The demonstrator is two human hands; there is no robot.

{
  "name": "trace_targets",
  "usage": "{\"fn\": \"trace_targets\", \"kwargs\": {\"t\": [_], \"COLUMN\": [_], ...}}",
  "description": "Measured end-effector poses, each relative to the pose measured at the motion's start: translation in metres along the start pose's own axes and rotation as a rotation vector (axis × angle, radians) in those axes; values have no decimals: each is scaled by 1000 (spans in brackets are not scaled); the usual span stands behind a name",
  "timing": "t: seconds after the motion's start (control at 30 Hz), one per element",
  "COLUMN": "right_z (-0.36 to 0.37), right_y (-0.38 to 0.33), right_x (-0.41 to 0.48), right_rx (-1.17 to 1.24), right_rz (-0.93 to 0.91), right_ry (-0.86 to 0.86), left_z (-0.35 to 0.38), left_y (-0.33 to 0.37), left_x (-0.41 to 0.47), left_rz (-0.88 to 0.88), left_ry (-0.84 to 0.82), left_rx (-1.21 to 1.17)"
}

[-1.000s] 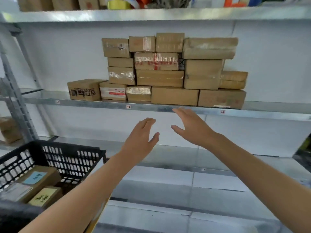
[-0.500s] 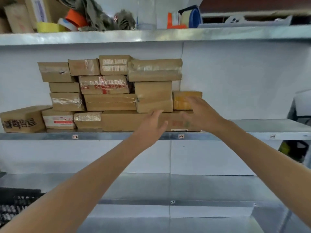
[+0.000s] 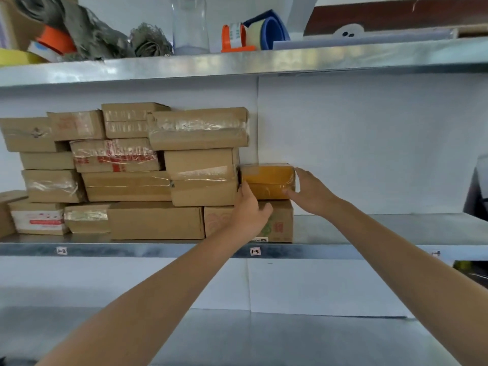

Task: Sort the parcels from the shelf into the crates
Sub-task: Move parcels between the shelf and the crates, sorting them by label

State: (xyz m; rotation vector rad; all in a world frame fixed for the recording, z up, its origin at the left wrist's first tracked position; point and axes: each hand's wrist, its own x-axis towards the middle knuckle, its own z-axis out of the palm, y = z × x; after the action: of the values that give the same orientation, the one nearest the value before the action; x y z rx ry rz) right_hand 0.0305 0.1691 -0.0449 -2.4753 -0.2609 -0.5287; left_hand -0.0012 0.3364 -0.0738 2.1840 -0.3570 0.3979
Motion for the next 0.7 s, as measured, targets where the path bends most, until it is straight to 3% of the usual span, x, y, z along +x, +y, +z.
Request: {"fn": "trace_targets", "kwargs": {"t": [0.2,0.3,0.43,0.53,0.6,0.7], "right_z": [9,8,7,6,5,1], "right_y": [8,16,26,28,27,24], "right_x": [31,40,44,42,36,17], "right_rx": [178,277,394,485,515,530], "right_rz": [90,167,258,306,276,190], "right_ry": [-32,3,52,95,154,248], "left_z": [16,21,28,27,27,25], "left_y": [17,23,22,20,20,21], "left_x": [25,32,33,34,30,18], "left_rz": [-156,-227,-193,-212,-208,-111], "left_ry": [192,205,216,175,140,212], "left_rx": [-162,-189,-172,-360,-485,-577]}}
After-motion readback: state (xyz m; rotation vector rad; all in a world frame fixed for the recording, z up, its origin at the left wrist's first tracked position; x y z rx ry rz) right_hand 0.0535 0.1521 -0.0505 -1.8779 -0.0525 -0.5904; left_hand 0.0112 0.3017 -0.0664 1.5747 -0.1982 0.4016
